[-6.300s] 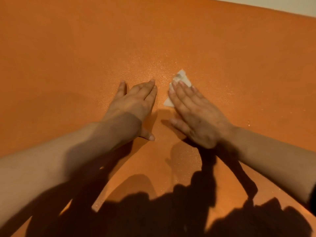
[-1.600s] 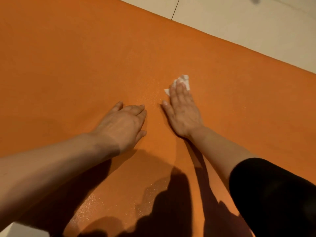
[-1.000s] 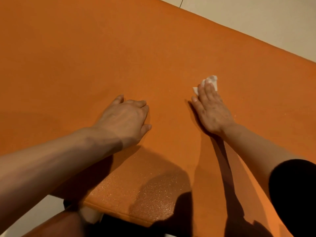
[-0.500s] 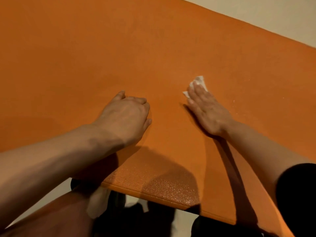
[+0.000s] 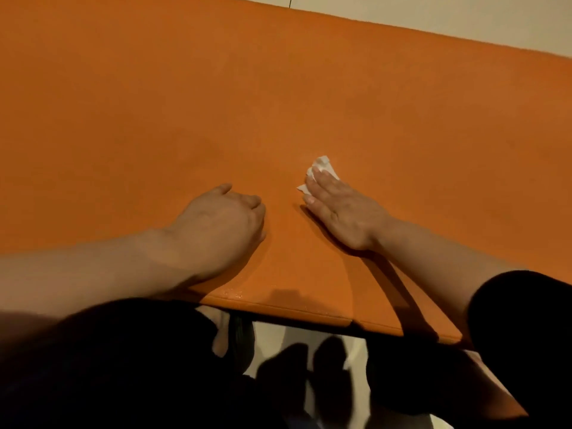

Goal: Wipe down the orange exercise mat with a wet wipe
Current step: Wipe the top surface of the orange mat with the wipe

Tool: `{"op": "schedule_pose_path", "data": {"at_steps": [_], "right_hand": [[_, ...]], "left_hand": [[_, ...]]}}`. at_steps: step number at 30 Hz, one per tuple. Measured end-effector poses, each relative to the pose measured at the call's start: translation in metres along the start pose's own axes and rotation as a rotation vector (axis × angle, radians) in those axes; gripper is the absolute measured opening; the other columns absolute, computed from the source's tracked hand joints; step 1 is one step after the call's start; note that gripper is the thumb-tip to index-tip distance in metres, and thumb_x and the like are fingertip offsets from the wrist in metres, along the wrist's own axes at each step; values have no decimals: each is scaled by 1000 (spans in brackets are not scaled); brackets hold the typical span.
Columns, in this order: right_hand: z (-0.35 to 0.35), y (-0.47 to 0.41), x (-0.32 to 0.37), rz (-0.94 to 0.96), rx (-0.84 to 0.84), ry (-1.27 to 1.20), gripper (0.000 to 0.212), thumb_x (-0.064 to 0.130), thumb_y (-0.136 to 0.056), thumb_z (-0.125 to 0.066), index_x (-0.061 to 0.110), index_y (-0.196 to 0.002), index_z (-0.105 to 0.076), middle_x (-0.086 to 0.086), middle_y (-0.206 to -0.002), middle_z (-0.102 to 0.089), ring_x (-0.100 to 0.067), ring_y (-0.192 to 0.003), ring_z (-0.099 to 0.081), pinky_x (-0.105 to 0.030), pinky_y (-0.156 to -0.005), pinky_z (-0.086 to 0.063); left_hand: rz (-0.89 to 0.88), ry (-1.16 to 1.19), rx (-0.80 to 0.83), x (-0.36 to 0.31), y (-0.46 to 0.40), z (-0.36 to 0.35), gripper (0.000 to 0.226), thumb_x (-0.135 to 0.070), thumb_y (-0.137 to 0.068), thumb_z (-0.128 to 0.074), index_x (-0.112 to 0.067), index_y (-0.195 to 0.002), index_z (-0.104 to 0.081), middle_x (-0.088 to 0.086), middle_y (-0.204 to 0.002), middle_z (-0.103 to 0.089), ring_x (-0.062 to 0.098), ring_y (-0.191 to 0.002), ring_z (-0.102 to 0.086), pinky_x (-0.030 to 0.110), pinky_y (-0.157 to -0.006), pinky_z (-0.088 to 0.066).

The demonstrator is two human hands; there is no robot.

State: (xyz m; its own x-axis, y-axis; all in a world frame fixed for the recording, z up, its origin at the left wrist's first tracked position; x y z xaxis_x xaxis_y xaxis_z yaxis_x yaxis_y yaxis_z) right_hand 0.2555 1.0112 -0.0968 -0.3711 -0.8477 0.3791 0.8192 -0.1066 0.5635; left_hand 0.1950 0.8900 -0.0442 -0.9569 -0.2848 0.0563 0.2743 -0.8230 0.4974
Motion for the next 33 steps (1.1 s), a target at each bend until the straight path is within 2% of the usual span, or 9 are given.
{"op": "schedule_pose_path", "data": {"at_steps": [3, 6, 10, 13, 16, 19, 23, 30, 33], "right_hand": [[-5, 9, -8, -154, -8, -16, 64, 50, -102, -8, 15, -154, 5, -1, -161, 18, -12, -147, 16, -28, -120, 8], [-18, 5, 37, -121, -9, -59, 65, 49, -103, -7, 13, -154, 5, -4, -160, 18, -15, -147, 17, -30, -120, 9], [-22, 23, 51, -51, -40, -104, 60, 46, -104, -10, 16, -155, 4, 0, -161, 15, -12, -148, 13, -28, -119, 8], [-21, 52, 11, -192, -66, -80, 61, 47, -104, -10, 16, -155, 2, -1, -162, 14, -13, -149, 11, -31, -121, 6], [-25, 58, 3, -326, -93, -71, 63, 47, -103, -7, 13, -156, 0, -6, -162, 13, -18, -149, 12, -34, -121, 6], [-35, 45, 56, -204, -56, -75, 60, 44, -104, -4, 15, -156, 0, -7, -162, 13, -21, -149, 14, -37, -121, 6], [-39, 66, 90, -62, -63, -132, 54, 38, -106, -10, 17, -155, 0, -2, -162, 12, -16, -149, 11, -32, -120, 7], [-48, 137, 37, -446, -252, -70, 64, 48, -103, -7, 12, -156, -3, -7, -163, 7, -20, -150, 8, -36, -121, 5], [-57, 131, 75, -389, -212, -59, 64, 46, -103, -5, 10, -155, 0, -8, -162, 10, -23, -149, 11, -38, -121, 6]], "left_hand": [[-114, -66, 110, -5, 20, -2, 51, -38, -104, -24, -17, -150, -27, 4, -156, -28, 20, -137, -37, 37, -117, -18], [-165, -106, 285, -7, 31, -7, 57, -40, -104, -23, -18, -155, -11, 7, -161, -14, 22, -141, -30, 35, -118, -18], [-146, -129, 365, -16, 18, -7, 56, -39, -102, -30, -15, -152, -21, 11, -154, -30, 28, -132, -41, 39, -109, -35], [22, 67, 292, -33, 17, -9, 41, -29, -101, -34, -8, -137, -38, 17, -138, -43, 33, -122, -47, 41, -99, -42], [200, 219, 204, -51, 33, -17, 55, -18, -100, -36, -3, -149, -18, 23, -155, -17, 37, -143, -19, 44, -116, -23], [230, 232, 70, -61, 49, -18, 63, -17, -100, -34, -7, -154, -3, 15, -161, -3, 31, -148, -4, 42, -120, -9], [303, 378, -84, -65, 77, -19, 60, -19, -100, -33, -10, -154, -9, 6, -162, -8, 19, -149, -5, 34, -121, -5], [253, 435, -113, -58, 114, -20, 60, -13, -100, -36, -14, -154, -11, 5, -162, -7, 18, -149, -6, 35, -121, -7], [284, 481, -112, -58, 128, -22, 62, -10, -98, -38, -13, -154, -11, 6, -162, -6, 18, -149, -5, 34, -121, -8]]}}
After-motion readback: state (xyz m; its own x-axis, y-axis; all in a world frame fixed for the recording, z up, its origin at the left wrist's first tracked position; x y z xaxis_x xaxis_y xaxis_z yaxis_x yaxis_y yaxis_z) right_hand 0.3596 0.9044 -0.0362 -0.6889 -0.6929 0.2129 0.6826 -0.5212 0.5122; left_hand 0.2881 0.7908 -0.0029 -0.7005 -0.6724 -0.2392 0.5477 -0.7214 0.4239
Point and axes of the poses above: each hand's wrist, its own y-axis away from the middle knuckle, its own z-axis out of the back of the hand, x = y × z, the point moved 9 cm from there along -y, towards the middle knuckle
